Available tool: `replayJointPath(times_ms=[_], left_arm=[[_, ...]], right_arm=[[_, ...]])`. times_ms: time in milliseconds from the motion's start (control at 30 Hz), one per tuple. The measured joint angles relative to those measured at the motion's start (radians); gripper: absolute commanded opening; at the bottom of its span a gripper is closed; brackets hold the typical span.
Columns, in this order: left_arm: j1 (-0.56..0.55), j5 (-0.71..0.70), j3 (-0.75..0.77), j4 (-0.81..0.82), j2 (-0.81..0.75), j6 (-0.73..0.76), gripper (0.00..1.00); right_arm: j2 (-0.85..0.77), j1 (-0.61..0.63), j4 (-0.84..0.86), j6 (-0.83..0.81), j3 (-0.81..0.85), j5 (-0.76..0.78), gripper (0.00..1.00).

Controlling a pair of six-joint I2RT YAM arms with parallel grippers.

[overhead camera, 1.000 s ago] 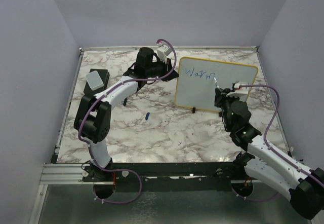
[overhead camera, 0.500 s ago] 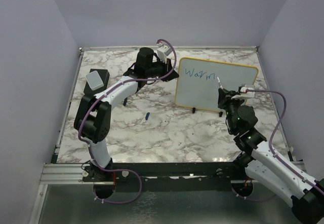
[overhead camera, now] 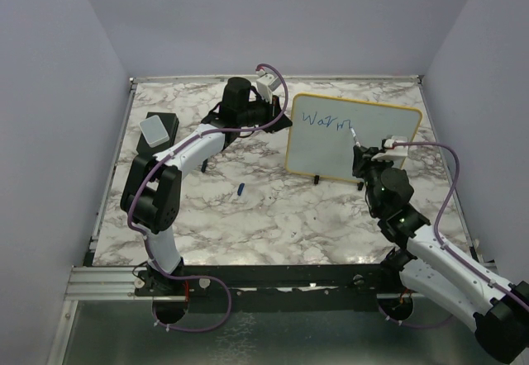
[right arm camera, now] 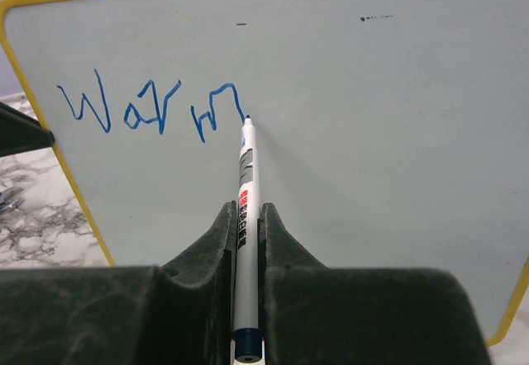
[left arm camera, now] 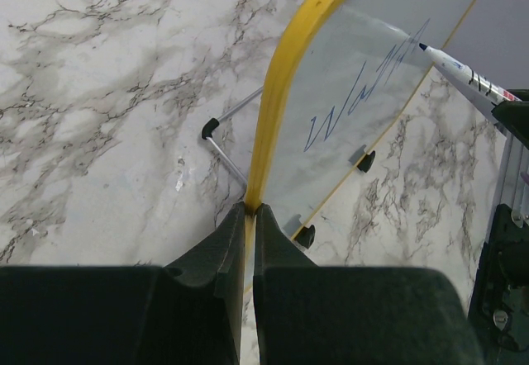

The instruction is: Write a sentence on the whiteboard

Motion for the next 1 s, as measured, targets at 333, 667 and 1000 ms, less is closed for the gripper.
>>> replayJointPath(times_ms=[333,667,1000], left_arm=[[0.0,0.0,0.0,0.0,0.0,0.0,0.06],[0.0,0.0,0.0,0.001,0.0,0.0,0.06],[0.0,0.001,0.0,0.002,0.0,0.0,0.06]], right_arm=[[0.02,0.0,0.028,-0.018,0.0,0.002,0.01],[0.048,0.0,0.063,-0.033,0.004,0.01,0.01],[0.037,0.0,0.071,-0.034,0.004,0.063,0.01]])
